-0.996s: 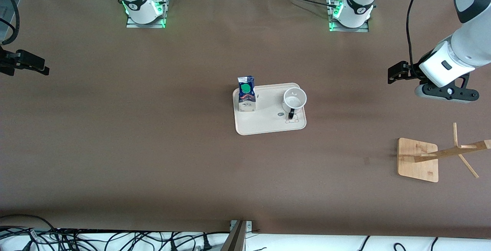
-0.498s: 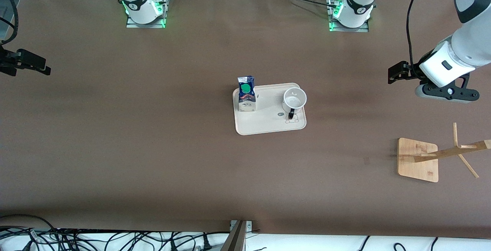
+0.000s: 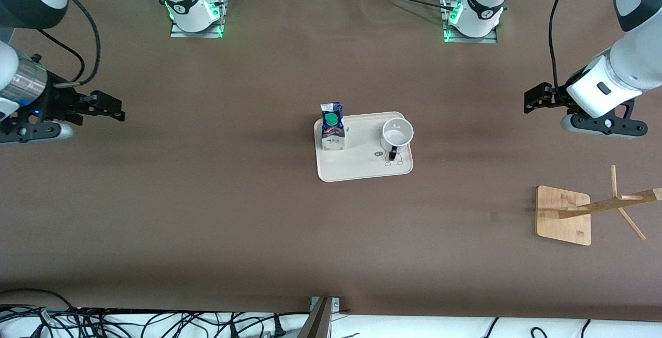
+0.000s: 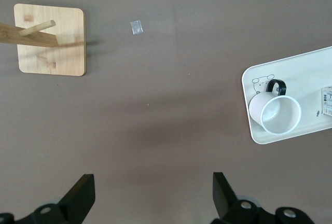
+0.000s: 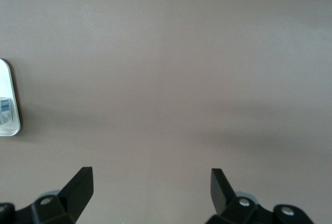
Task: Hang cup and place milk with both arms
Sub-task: 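Move the right gripper toward the milk carton on the tray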
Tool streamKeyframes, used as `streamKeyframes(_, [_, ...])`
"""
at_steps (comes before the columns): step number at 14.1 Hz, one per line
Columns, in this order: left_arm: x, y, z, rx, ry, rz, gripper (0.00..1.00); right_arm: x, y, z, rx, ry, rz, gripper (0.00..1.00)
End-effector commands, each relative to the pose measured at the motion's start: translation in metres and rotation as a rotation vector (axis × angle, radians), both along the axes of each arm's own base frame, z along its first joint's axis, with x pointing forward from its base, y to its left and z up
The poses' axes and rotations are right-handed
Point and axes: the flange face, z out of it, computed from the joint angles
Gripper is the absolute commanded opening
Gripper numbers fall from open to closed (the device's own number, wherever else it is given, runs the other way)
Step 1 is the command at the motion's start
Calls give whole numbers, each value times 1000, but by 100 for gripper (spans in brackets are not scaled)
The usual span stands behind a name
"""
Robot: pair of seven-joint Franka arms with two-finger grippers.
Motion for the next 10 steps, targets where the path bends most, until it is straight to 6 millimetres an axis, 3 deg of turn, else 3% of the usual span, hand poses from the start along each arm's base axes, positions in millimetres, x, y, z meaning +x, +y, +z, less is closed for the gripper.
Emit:
streamKeyframes(1, [3,0,5,22,3,-14,100,-3,52,-6,-1,3,-39,100])
streamKeyframes(3, [3,1,5,22,3,-12,100,-5,94,-16,-7,8,-29,100])
streamKeyframes(10, [3,-11,13,22,-8,-32,100,-15,185,-38,1,29,-66,100])
